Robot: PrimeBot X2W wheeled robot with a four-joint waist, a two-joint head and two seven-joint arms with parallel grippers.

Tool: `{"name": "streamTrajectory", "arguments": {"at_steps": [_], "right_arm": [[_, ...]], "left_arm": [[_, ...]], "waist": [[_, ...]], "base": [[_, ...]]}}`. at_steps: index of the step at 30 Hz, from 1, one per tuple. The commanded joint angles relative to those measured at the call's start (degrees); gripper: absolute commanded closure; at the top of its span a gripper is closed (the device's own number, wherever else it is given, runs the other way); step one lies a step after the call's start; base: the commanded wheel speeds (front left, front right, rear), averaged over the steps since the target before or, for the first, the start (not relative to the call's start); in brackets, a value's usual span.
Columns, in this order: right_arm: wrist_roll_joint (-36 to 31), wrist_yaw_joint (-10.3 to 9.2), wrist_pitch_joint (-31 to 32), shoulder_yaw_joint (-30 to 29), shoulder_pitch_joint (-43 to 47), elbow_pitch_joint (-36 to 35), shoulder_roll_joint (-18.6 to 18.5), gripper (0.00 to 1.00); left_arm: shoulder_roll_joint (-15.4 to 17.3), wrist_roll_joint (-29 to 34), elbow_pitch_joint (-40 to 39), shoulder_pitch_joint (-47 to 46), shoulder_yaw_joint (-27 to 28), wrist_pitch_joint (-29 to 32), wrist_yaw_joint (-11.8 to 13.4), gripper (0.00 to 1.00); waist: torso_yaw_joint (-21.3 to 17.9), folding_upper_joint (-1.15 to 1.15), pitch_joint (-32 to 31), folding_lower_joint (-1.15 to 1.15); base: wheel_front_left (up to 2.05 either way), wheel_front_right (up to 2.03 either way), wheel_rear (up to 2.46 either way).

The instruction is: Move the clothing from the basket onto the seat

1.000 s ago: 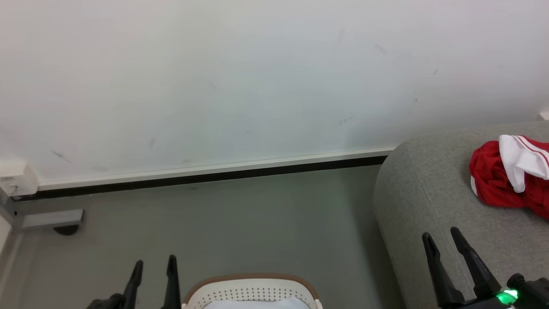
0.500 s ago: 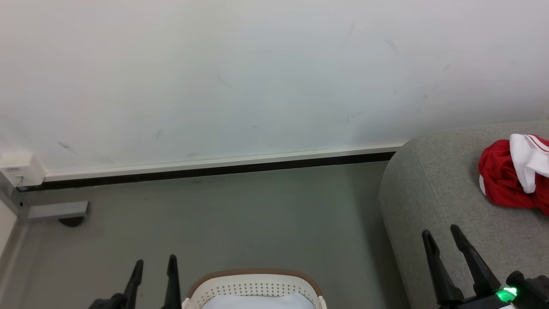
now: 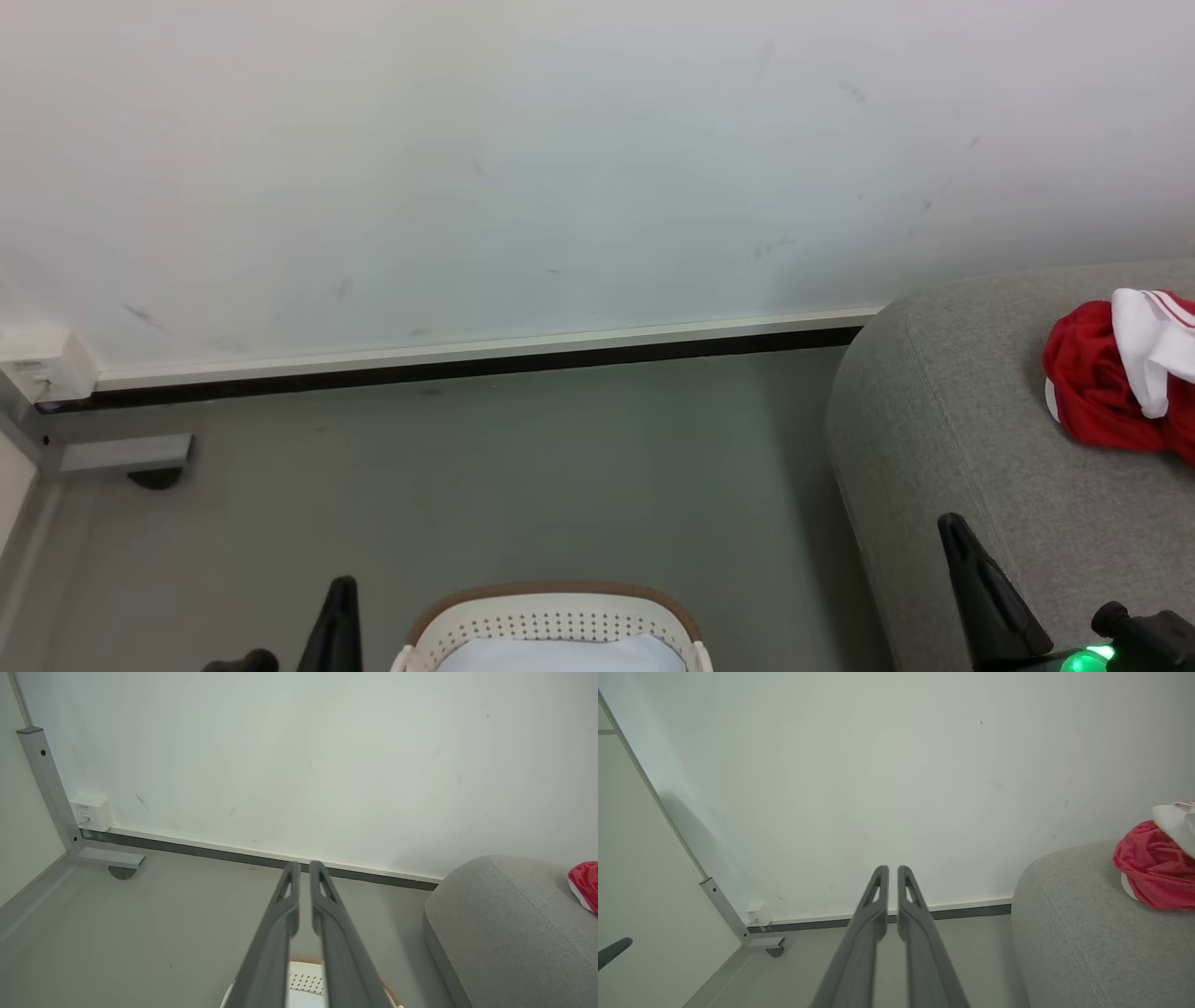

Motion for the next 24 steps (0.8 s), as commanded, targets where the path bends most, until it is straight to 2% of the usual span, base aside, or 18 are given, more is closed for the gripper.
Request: {"name": "streamTrajectory", "arguments": {"at_steps": [1,24], "right_arm": [[2.05,0.00,0.48,-0.94,-0.80,-0.50,0.14,1.00],[19.02,-0.02,5.95,-6.81,-2.62,2.55,2.59,1.00]], "left_arm": [[0.17,-2.61,-0.60,-0.96,0.74,0.69,-0.52,1.00],[-0.77,-23.49,0.97,-3.73,4.89,6.78,-4.20,1.00]], "waist": [[0.06,0.00,0.01,0.00],[0.63,0.00,0.22,0.00]], "base": [[0.00,0.00,0.00],[0.00,0.00,0.00]]}}
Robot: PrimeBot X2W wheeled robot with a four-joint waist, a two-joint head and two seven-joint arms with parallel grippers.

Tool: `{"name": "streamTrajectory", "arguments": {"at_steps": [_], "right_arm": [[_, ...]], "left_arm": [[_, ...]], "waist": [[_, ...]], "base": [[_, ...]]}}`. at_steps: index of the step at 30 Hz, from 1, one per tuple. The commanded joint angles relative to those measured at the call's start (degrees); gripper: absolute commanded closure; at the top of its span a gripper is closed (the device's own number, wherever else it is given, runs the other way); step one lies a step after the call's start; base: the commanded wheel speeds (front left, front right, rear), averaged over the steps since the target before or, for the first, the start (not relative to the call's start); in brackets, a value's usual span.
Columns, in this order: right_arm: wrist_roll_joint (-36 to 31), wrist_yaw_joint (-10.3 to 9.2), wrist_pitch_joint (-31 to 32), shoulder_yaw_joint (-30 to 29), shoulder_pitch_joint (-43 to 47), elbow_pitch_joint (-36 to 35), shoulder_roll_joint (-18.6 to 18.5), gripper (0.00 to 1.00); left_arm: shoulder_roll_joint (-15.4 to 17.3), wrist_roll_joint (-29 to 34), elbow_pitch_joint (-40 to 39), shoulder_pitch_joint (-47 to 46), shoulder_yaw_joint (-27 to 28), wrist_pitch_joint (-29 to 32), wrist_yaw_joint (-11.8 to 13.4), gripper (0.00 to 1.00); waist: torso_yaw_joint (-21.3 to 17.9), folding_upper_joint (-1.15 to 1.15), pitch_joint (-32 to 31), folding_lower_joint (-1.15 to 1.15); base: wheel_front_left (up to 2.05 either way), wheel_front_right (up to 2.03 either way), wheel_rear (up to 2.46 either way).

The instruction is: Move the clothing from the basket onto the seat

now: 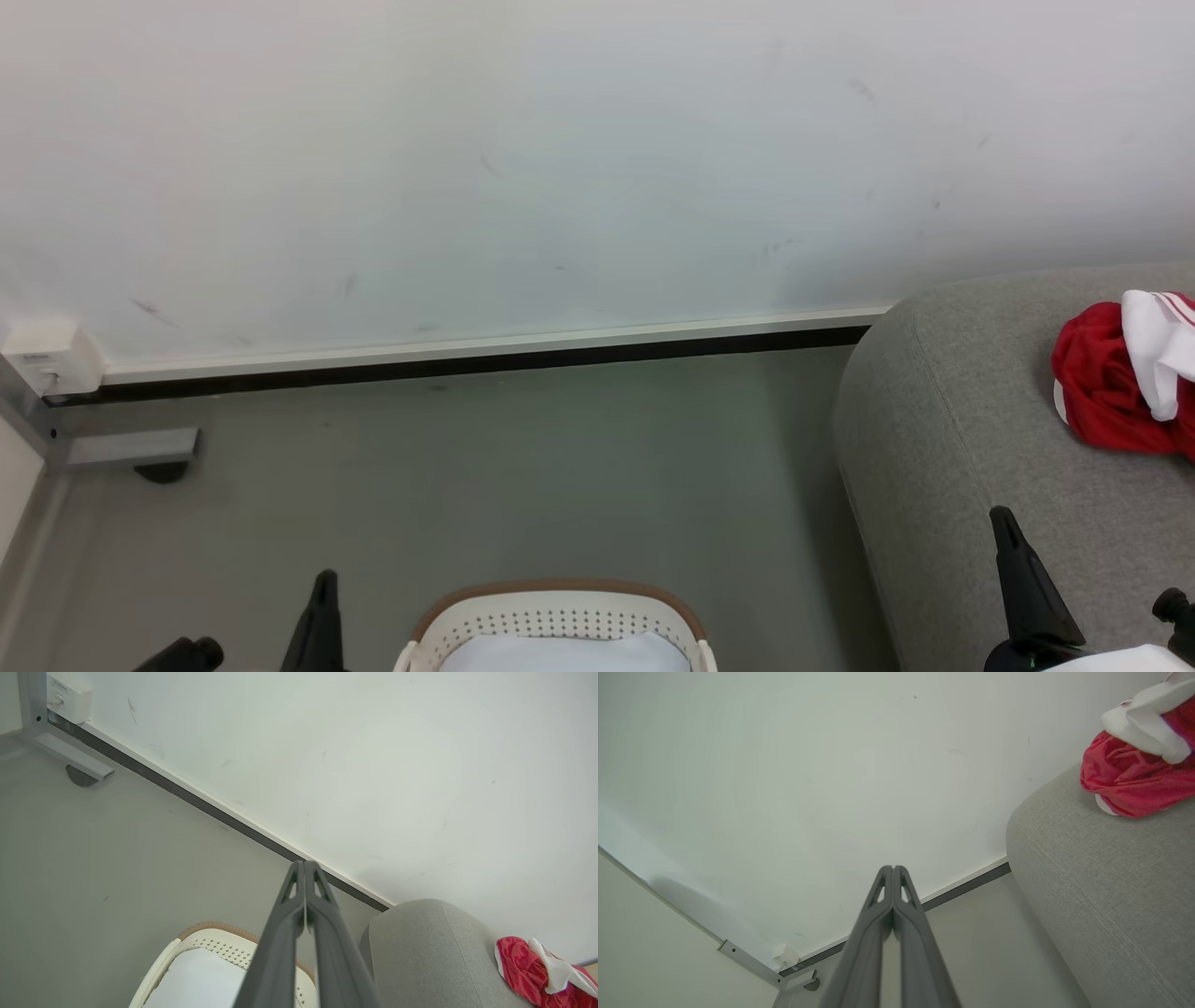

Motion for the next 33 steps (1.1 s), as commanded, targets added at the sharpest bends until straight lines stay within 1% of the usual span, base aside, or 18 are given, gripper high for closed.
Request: {"name": "streamTrajectory", "arguments": {"at_steps": [1,22,33], "right_arm": [[1.91,-0.03,0.55,-1.01,-1.84,-0.38,-0.09,1.00],[13.67,-0.05,4.61,-5.45,-2.98,1.68,1.98,1.00],[18.22,-0.05,6.34,-7.31,-3.28,2.55,2.86,1.00]], "left_arm": [[0.18,-2.38,-0.50,-1.55,0.77,0.58,-0.57,1.00],[-0.52,-17.09,0.63,-3.46,3.69,4.90,-3.21,1.00],[-0.81,-22.97,1.05,-4.20,4.89,6.64,-4.28,1.00]], "waist": [[0.05,0.00,0.02,0.00],[0.58,0.00,0.21,0.00],[0.83,0.00,0.30,0.00]], "base": [[0.00,0.00,0.00],[0.00,0.00,0.00],[0.00,0.00,0.00]]}}
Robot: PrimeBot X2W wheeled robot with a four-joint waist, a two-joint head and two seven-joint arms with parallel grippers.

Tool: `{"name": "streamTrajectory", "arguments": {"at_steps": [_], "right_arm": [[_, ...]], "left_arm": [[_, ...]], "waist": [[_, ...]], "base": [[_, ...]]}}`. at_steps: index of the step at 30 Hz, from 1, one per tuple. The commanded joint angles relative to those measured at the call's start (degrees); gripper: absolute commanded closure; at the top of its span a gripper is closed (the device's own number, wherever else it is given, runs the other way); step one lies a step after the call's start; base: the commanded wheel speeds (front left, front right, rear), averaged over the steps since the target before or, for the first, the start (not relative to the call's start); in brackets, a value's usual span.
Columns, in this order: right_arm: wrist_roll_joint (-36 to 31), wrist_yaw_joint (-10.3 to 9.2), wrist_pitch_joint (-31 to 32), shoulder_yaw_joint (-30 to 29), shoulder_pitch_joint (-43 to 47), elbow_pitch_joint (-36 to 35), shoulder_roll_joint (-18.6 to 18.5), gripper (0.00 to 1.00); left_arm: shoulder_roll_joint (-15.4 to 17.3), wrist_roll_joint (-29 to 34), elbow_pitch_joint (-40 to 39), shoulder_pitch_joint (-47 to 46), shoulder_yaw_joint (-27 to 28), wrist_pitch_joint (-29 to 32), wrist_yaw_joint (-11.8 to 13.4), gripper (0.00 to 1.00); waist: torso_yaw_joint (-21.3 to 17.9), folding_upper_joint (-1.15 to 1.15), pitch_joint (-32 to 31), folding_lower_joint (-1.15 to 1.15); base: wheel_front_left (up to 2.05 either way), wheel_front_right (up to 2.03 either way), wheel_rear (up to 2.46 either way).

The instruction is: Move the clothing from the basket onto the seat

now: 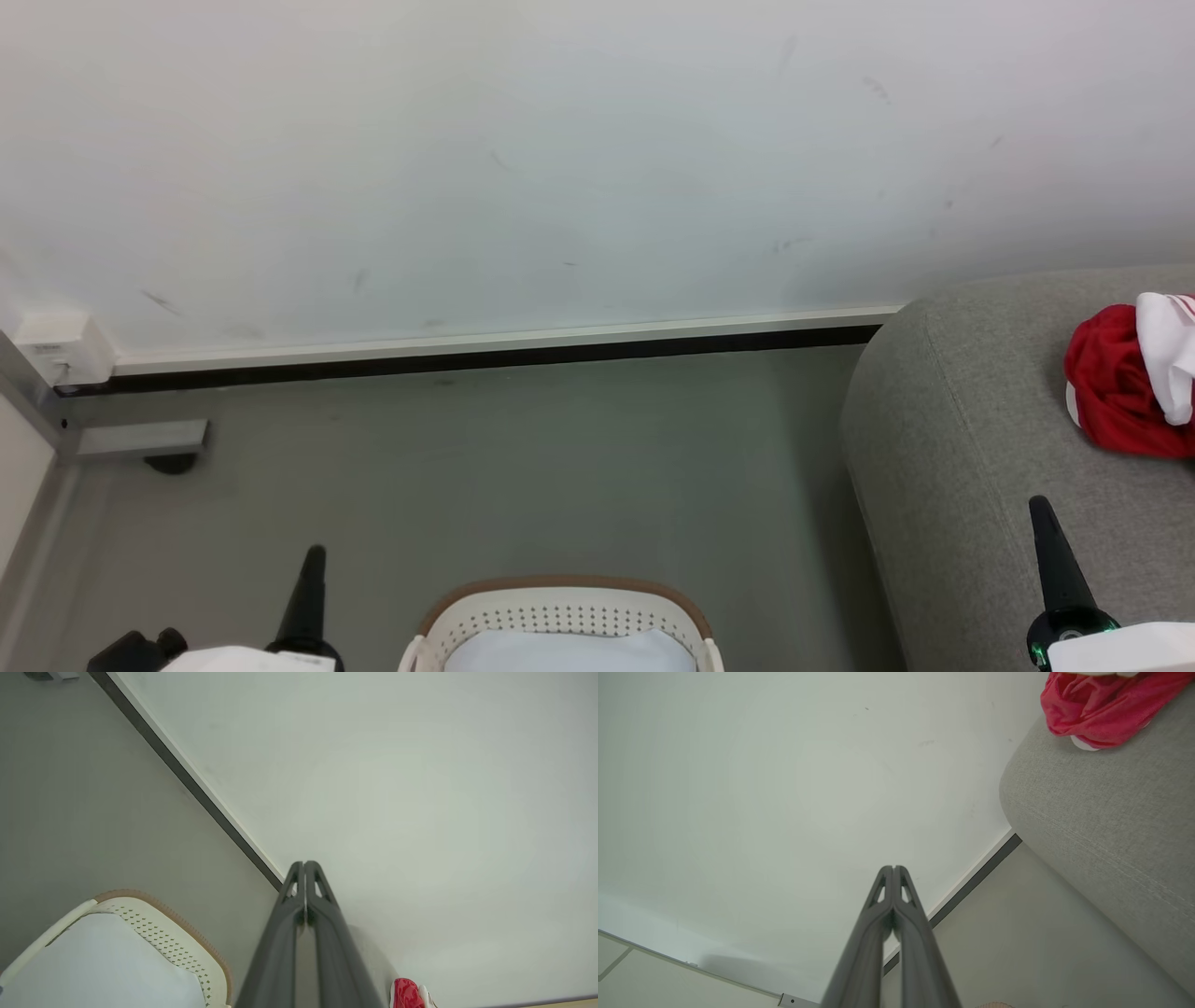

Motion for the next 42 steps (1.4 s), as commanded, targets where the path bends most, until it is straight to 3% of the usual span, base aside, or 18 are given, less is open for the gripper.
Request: {"name": "streamTrajectory", "arguments": {"at_steps": [1,42], "right_arm": [[1.10,-0.06,0.42,-0.69,-1.12,-0.15,-0.05,1.00],[16.07,-0.09,6.27,-7.08,-2.64,2.65,3.14,1.00]], "left_arm": [[0.03,-1.68,-0.42,-1.12,0.48,0.38,-0.42,1.00],[-0.85,-20.92,1.17,-3.62,4.36,6.12,-3.90,1.00]], "waist": [[0.03,0.00,0.01,0.00],[1.06,0.00,0.38,-0.01]], "base": [[0.00,0.00,0.00],[0.00,0.00,0.00]]}}
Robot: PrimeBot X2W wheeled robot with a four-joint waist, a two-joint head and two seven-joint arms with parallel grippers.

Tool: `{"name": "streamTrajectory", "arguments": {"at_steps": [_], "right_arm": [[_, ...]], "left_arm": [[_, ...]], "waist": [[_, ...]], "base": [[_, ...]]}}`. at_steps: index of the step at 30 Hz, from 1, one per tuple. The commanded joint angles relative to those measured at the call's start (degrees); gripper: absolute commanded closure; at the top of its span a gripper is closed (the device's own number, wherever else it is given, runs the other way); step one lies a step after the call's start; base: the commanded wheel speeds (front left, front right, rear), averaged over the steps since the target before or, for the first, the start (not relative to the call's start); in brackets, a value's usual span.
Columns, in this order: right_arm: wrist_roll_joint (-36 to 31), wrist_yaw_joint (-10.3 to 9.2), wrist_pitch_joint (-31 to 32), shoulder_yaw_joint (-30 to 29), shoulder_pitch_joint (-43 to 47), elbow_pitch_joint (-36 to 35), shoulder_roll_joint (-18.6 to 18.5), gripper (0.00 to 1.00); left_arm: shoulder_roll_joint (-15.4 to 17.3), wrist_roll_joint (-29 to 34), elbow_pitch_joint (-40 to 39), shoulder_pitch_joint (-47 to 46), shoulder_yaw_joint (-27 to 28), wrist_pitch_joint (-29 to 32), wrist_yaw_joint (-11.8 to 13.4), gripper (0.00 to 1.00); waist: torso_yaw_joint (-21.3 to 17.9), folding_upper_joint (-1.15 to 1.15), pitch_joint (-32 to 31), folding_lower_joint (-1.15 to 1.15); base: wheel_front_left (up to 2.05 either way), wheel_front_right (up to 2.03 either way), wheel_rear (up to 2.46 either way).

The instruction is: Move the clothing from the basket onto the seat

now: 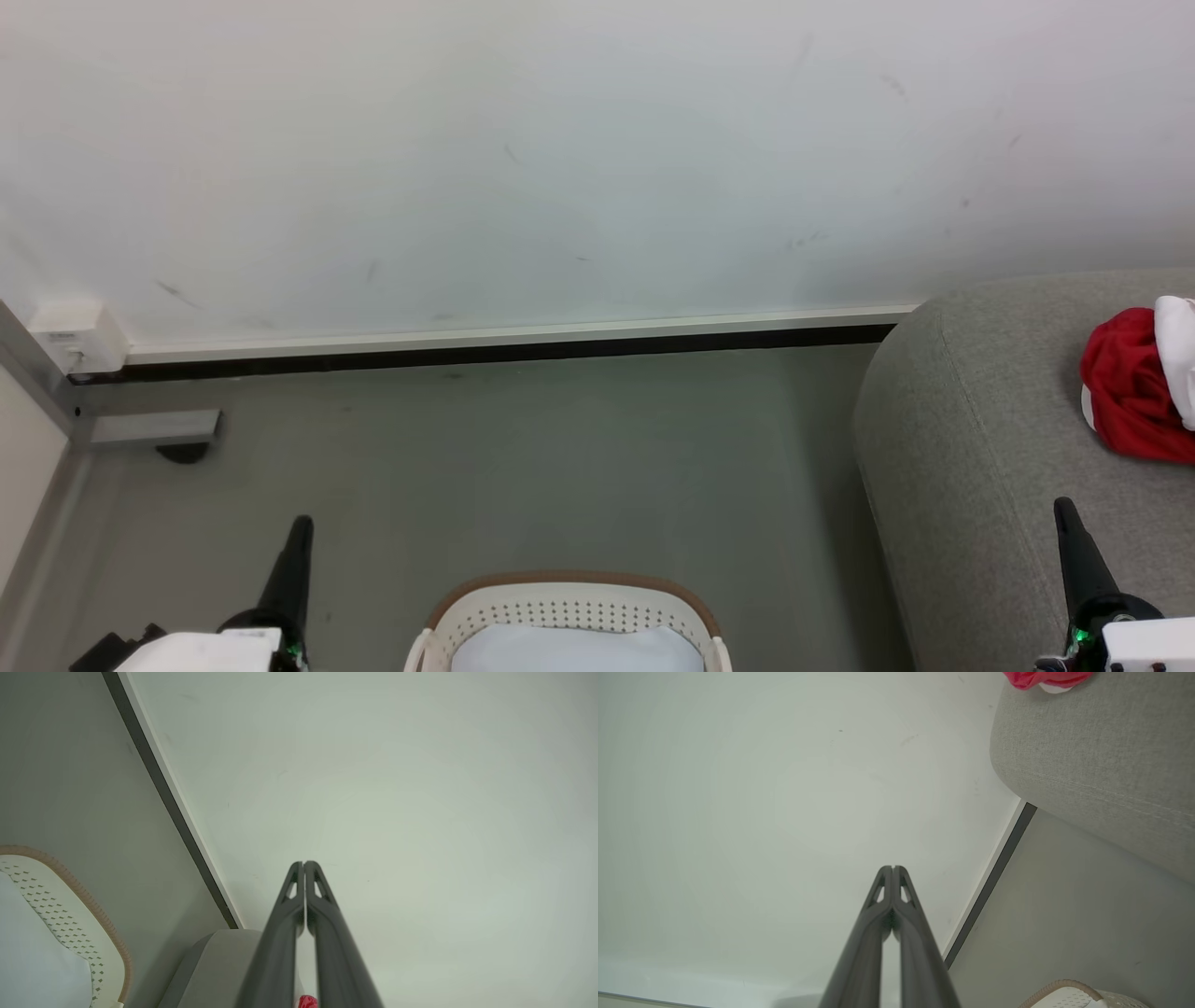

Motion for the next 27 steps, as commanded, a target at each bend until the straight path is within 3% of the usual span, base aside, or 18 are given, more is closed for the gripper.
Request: {"name": "streamTrajectory", "arguments": {"at_steps": [1,27], "right_arm": [[1.02,-0.10,0.49,-0.66,-1.16,0.00,0.20,1.00],[7.31,-0.12,2.98,-3.47,-1.65,1.30,1.62,1.00]], "left_arm": [[0.10,-1.19,-0.04,-0.94,0.40,0.50,-0.43,1.00],[-0.31,-9.79,0.66,-1.93,2.06,2.99,-1.82,1.00]], "waist": [[0.04,0.00,0.02,0.00],[0.64,0.00,0.23,0.00]], "base": [[0.00,0.00,0.00],[0.00,0.00,0.00]]}}
